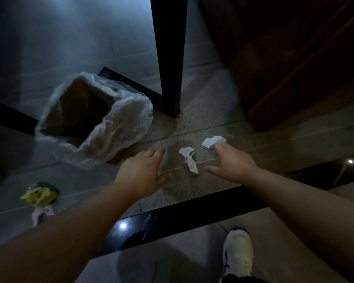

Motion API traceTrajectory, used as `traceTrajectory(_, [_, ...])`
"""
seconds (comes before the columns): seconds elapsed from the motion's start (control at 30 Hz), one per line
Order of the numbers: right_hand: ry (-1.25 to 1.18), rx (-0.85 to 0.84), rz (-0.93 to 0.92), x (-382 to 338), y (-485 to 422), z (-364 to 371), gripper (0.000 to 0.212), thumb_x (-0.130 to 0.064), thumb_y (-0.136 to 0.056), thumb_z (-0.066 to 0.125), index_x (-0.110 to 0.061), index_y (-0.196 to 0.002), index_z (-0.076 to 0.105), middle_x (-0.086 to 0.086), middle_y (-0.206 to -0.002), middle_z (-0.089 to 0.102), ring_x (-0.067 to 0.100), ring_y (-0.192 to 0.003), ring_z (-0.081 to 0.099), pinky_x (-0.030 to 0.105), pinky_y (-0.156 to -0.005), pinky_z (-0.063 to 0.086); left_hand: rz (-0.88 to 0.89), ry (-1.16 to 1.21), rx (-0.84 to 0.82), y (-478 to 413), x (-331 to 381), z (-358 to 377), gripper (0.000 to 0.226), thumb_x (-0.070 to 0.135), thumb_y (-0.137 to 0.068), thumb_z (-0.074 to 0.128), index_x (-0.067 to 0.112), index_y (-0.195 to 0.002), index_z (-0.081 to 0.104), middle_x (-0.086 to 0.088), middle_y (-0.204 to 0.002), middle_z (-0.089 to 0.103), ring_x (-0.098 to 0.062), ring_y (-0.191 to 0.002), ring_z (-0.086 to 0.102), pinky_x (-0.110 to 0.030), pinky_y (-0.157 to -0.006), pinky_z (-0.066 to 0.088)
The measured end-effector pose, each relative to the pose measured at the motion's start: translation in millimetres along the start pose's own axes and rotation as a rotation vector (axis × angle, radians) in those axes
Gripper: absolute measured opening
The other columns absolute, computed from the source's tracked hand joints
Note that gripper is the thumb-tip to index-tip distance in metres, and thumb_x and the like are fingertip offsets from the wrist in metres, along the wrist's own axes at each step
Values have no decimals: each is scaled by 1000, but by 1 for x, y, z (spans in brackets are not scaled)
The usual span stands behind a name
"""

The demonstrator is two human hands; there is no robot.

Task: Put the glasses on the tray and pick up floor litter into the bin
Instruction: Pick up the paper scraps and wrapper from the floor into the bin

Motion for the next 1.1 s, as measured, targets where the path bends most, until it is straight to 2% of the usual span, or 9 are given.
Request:
traceTrajectory(0.2, [9,-67,31,16,-72,103,58,-63,-74,59,-22,-115,50,3,-111,58,25,-97,59,33,-64,39,-94,59,-44,-33,-28,92,73,59,-84,47,28,-143,17,-4,-140,44,-27,-116,52,-41,-79,52])
traceTrajectory(0.3, [-1,-71,44,15,-95,132,48,-65,-74,53,-22,-95,47,3,-93,50,28,-91,59,34,-63,39,-123,46,-19,-39,-36,113,71,60,-83,48,29,-141,20,-4,-137,47,-28,-115,52,-43,-80,51])
traceTrajectory(0.37, [-5,-82,65,13,-108,142,53,-69,-72,54,-22,-97,45,1,-91,45,27,-87,57,35,-62,39,-126,53,6,-38,-37,118,70,61,-82,47,29,-139,23,-4,-135,49,-28,-114,53,-42,-81,51])
traceTrajectory(0.47, [1,-59,64,13,-118,145,56,-65,-76,57,-20,-108,47,3,-94,48,28,-86,57,36,-62,42,-129,61,9,-41,-38,123,70,62,-81,47,28,-138,25,-3,-135,50,-26,-115,53,-43,-82,51])
traceTrajectory(0.57, [46,-59,-28,13,-118,148,35,-43,-85,56,-18,-109,53,8,-103,58,32,-91,60,37,-65,48,-129,65,20,-55,-34,125,69,61,-80,49,26,-136,29,-2,-133,52,-26,-114,54,-42,-80,52])
traceTrajectory(0.7, [-15,-103,-34,33,-100,147,39,-33,-84,55,-21,-122,54,8,-111,64,33,-96,60,40,-74,54,-91,-7,-41,-92,-22,134,68,57,-81,52,27,-137,28,-3,-131,53,-28,-111,55,-39,-72,50])
traceTrajectory(0.87, [-43,-16,-77,74,-76,118,14,-30,-83,55,-17,-87,55,8,-90,63,34,-88,60,35,-62,43,-85,-51,-85,-150,2,158,53,50,-85,53,19,-125,40,-12,-117,57,-32,-97,58,-35,-63,43])
traceTrajectory(1.0, [-17,66,-27,101,-71,89,22,-33,-83,58,-15,-95,62,10,-92,67,33,-86,62,35,-63,48,-90,-26,-106,-172,18,182,51,52,-80,58,20,-116,41,-12,-118,54,-35,-99,58,-38,-66,43])
traceTrajectory(1.1, [-24,89,7,114,-71,77,17,-32,-81,60,-15,-84,59,6,-77,62,32,-74,59,34,-58,44,-93,-29,-115,-177,23,194,43,44,-81,59,22,-116,48,-10,-117,49,-35,-98,57,-39,-67,44])
Point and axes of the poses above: each hand's wrist, its own y-axis away from the middle knuckle, its own z-axis out of the palm, x = y × z, the point moved 8 cm from there along -y, towards the middle knuckle
